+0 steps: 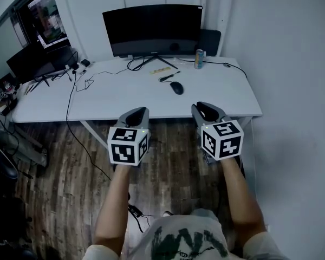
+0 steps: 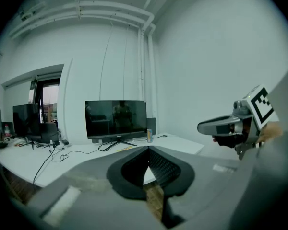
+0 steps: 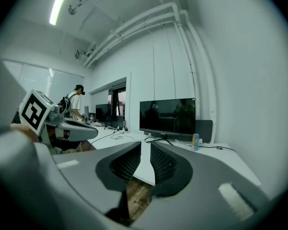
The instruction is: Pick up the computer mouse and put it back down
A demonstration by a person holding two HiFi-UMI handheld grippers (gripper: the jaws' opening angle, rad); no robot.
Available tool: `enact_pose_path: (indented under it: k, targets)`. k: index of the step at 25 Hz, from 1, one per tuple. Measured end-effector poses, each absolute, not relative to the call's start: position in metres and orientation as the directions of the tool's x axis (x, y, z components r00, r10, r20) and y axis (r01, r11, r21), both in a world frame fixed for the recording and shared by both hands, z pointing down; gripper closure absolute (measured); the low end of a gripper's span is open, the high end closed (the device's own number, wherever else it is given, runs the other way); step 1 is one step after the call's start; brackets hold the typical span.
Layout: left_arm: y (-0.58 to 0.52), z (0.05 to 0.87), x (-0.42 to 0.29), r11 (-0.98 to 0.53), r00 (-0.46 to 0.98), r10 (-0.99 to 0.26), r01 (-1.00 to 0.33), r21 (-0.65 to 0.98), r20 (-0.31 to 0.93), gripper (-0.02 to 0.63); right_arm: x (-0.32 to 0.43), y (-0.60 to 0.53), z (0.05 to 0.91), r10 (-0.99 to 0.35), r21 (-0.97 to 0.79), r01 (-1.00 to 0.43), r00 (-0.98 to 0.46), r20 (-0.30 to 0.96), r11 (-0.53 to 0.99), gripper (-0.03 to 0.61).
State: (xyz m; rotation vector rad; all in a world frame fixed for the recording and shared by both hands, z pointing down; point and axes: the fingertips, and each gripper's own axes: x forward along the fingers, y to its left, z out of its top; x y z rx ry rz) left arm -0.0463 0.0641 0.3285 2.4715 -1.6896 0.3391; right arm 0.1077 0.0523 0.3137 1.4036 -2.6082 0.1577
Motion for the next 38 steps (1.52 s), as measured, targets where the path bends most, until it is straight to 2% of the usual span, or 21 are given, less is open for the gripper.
enact_pose_path:
  k: [3,12,25,38]
  targets:
    - [0.064,0.331,-0.05,-0.387,0.375,-0.895,-0.922,-0.003,0.24,0.611,0.101,0.054,0.316,-0.812,-0.003,-0.83,-0.545,0.209,0.557,0.5]
    - [0.065,0.331,-0.06,-0.434,0.43,-0.867,-0.9,0.042,0.252,0.609,0.086,0.055,0.309,-0.811,0.037,-0.824,-0.547,0.206,0.565,0.476]
    - [0.028,0.343,-0.054,-0.412,0.394,-0.877,-0.911,-0.008,0.276,0.611,0.093,0.016,0.327,-0.815,0.045,-0.827,-0.541,0.208,0.561,0.336]
    - [-0.076,0.35,-0.042,-0.349,0.326,-0.899,-0.937,-0.028,0.293,0.609,0.102,-0.092,0.348,-0.769,0.048,-0.789,-0.58,0.268,0.612,0.27]
